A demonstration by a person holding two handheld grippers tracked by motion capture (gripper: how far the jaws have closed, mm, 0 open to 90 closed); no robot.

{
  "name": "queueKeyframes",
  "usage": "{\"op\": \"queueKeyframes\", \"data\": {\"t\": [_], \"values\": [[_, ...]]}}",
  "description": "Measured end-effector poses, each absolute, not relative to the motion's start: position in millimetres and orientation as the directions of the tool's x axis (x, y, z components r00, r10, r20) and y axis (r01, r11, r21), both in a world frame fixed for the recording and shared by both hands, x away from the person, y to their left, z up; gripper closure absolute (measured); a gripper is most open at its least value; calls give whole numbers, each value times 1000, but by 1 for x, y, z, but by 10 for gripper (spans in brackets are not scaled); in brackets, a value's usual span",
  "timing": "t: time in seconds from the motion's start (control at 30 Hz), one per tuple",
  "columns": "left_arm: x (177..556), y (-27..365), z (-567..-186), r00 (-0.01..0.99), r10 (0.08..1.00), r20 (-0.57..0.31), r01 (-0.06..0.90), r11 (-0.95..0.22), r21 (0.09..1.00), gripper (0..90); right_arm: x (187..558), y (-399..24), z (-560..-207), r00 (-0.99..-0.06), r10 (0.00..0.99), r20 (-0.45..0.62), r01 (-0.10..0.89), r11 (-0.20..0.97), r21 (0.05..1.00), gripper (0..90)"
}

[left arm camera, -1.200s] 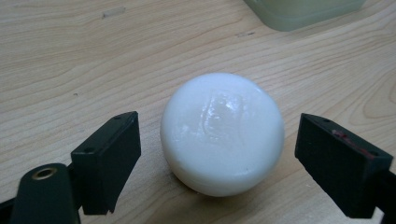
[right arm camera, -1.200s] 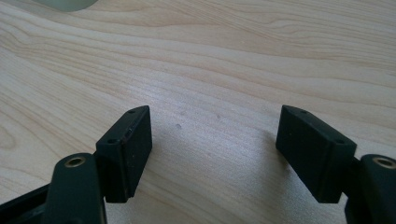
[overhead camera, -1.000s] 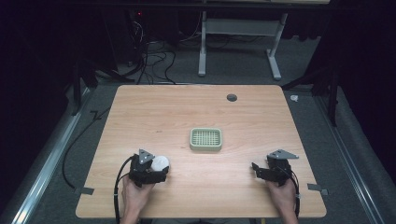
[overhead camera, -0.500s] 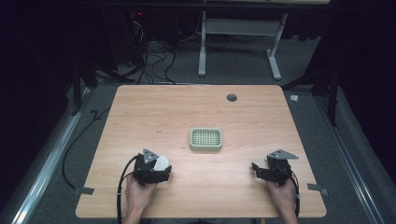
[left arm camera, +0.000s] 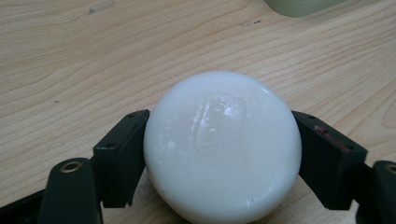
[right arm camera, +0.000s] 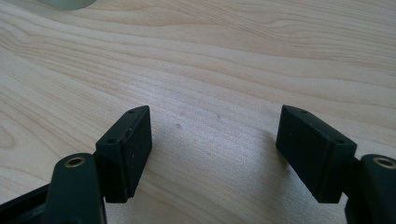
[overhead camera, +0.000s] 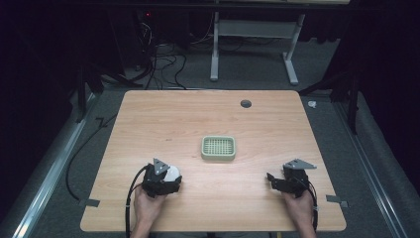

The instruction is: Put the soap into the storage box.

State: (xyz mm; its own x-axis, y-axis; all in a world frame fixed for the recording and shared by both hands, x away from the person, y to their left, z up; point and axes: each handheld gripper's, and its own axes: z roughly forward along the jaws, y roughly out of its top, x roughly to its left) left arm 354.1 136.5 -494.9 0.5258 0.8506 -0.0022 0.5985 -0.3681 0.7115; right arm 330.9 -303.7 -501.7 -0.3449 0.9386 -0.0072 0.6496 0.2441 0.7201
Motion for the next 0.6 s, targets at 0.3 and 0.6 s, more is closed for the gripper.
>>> {"op": "queueKeyframes", "data": {"t": [0.3, 0.6], "values": [[356, 133, -494, 554, 832, 7, 589, -398, 703, 247, 331, -303, -502, -347, 938, -9, 649, 247, 719, 274], [357, 133, -486, 567, 824, -6, 582, -395, 711, 247, 331, -303, -502, -350, 937, -13, 646, 251, 721, 278]]}}
